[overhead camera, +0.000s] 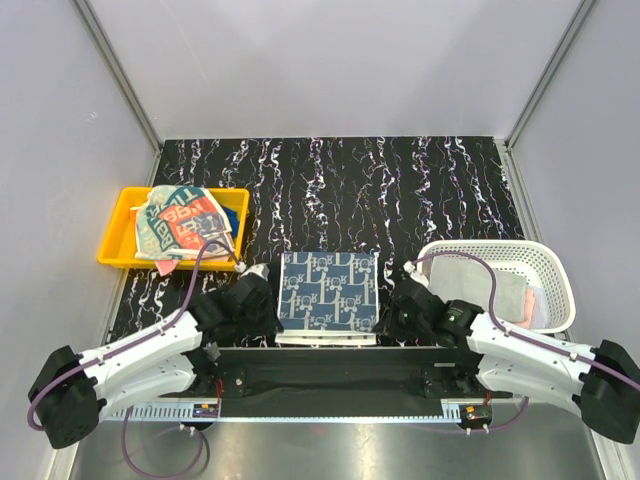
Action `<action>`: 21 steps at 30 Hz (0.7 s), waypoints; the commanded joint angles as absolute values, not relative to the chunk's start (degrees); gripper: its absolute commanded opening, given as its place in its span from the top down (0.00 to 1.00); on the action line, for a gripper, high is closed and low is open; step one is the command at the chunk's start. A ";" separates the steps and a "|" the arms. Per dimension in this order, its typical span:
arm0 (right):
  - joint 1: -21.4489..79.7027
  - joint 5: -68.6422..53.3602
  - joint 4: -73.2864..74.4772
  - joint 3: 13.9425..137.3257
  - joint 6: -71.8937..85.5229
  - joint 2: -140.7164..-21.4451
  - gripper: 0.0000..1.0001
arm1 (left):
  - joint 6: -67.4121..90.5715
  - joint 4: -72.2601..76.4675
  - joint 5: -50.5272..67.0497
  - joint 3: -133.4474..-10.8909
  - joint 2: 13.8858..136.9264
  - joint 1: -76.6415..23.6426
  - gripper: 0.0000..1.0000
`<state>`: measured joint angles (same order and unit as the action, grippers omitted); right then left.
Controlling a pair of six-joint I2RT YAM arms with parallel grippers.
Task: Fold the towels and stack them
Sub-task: Fold the towel
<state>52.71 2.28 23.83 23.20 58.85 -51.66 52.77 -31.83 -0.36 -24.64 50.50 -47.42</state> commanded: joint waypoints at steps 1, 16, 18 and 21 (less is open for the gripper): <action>53.52 3.69 25.83 22.76 59.24 -51.07 0.84 | 52.82 -33.39 -2.02 -24.25 50.19 -47.55 0.76; 49.59 15.38 31.30 40.39 49.59 -57.98 0.49 | 43.78 -36.49 -9.59 -44.11 59.92 -44.92 0.59; 46.25 13.81 27.01 43.66 44.75 -65.08 0.50 | 40.89 -33.85 -10.01 -47.87 65.97 -42.46 0.59; 37.55 9.24 24.53 47.18 39.21 -74.22 0.54 | 37.55 -31.65 -9.49 -51.49 71.61 -38.59 0.59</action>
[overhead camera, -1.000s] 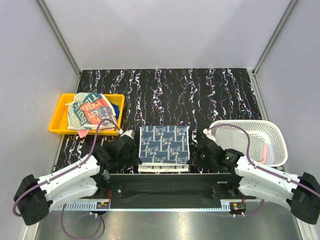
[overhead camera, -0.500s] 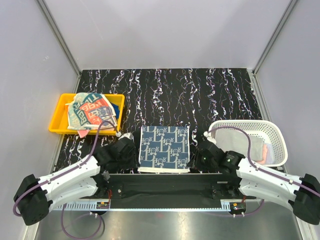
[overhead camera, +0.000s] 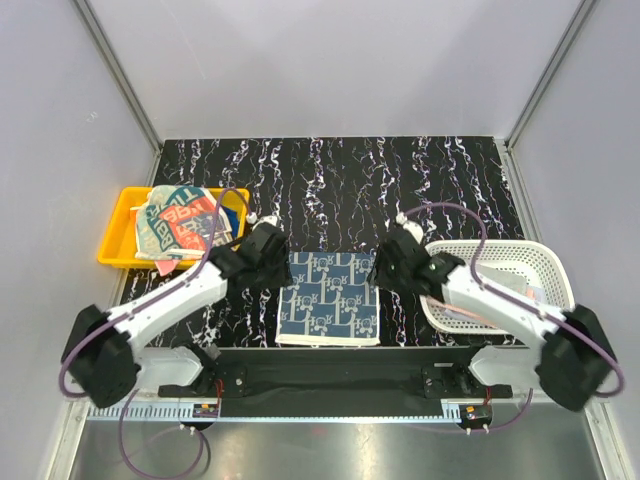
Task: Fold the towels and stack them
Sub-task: Fold the towel
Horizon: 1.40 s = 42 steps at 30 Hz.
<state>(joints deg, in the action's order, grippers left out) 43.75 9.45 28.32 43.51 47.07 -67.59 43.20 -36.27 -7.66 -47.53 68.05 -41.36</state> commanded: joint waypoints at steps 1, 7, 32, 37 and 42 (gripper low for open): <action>36.66 9.40 23.74 49.72 38.16 -76.36 0.54 | 37.01 -31.29 -9.58 -53.33 74.94 -37.97 0.59; 33.84 11.25 22.85 57.64 33.84 -87.53 0.55 | 32.00 -29.62 -7.38 -59.76 85.59 -34.10 0.61; 28.83 8.17 17.23 64.24 29.88 -103.27 0.62 | 29.53 -26.11 -7.30 -65.30 100.37 -29.62 0.52; 27.86 6.68 17.58 66.36 29.44 -104.85 0.76 | 29.80 -25.75 -6.15 -66.27 101.69 -28.39 0.52; 27.51 6.42 17.58 66.97 29.27 -105.12 0.85 | 30.06 -25.32 -5.89 -66.97 103.18 -27.51 0.53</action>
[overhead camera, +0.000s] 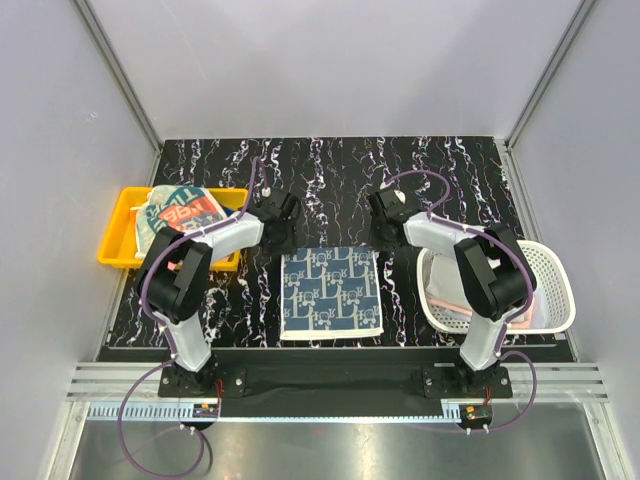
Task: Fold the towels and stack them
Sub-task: Fold the towel
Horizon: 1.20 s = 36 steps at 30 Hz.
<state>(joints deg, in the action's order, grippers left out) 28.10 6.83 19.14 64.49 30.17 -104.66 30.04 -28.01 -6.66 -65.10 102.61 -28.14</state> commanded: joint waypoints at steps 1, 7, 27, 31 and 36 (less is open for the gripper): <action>27.42 6.33 17.49 67.06 29.01 -105.12 0.86 | 30.06 -25.23 -5.89 -67.06 103.18 -27.25 0.53; 26.63 6.06 17.40 66.88 28.83 -105.03 0.87 | 29.62 -25.23 -5.28 -67.24 104.32 -26.37 0.56; 26.19 0.79 15.74 66.18 27.77 -101.86 0.60 | 28.83 -23.82 -4.31 -67.15 106.08 -25.93 0.64; 26.19 0.09 15.73 65.83 27.51 -103.01 0.60 | 28.83 -23.73 -4.13 -67.24 106.43 -25.93 0.64; 26.10 0.09 15.38 65.04 27.42 -103.71 0.57 | 28.83 -23.55 -3.87 -67.24 106.79 -25.93 0.64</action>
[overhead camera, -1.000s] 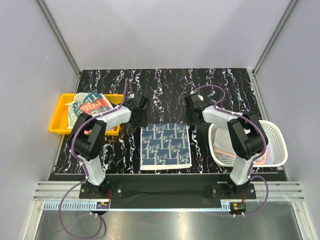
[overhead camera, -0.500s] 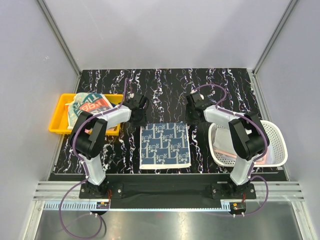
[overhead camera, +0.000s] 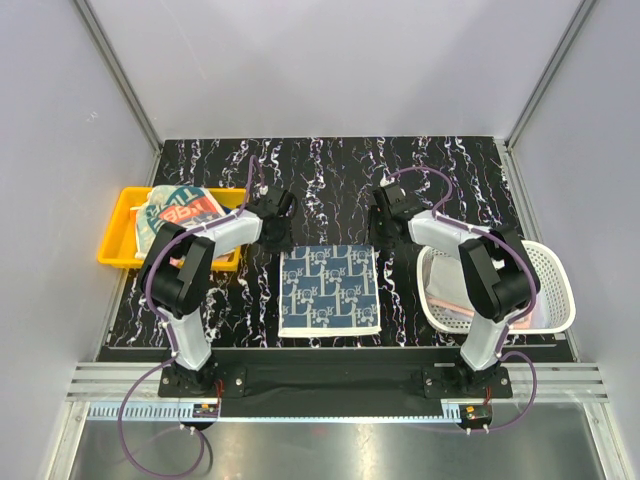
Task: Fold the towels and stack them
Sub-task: Fold the towel
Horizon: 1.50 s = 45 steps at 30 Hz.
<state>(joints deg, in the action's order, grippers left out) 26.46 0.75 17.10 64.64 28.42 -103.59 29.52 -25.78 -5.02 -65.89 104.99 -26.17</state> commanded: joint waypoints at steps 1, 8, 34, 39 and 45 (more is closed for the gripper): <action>26.19 0.26 15.82 65.39 27.16 -104.23 0.58 | 28.83 -23.64 -3.87 -67.32 106.79 -25.84 0.64; 26.19 1.76 17.05 67.50 26.46 -107.93 0.59 | 28.65 -23.82 -4.13 -67.76 107.31 -25.84 0.63; 25.75 6.94 19.69 72.42 25.05 -112.32 0.91 | 28.12 -21.88 -2.38 -67.41 107.14 -23.29 0.62; 25.49 6.68 19.86 73.12 25.14 -112.68 0.91 | 28.21 -21.01 -1.14 -68.11 108.54 -22.50 0.65; 25.31 6.24 19.86 73.48 24.96 -112.94 0.92 | 28.30 -20.22 1.05 -68.55 109.86 -22.15 0.74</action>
<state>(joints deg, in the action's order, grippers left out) 26.13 3.99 18.72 72.01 25.96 -111.68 28.93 -21.43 -0.84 -67.68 107.39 -22.55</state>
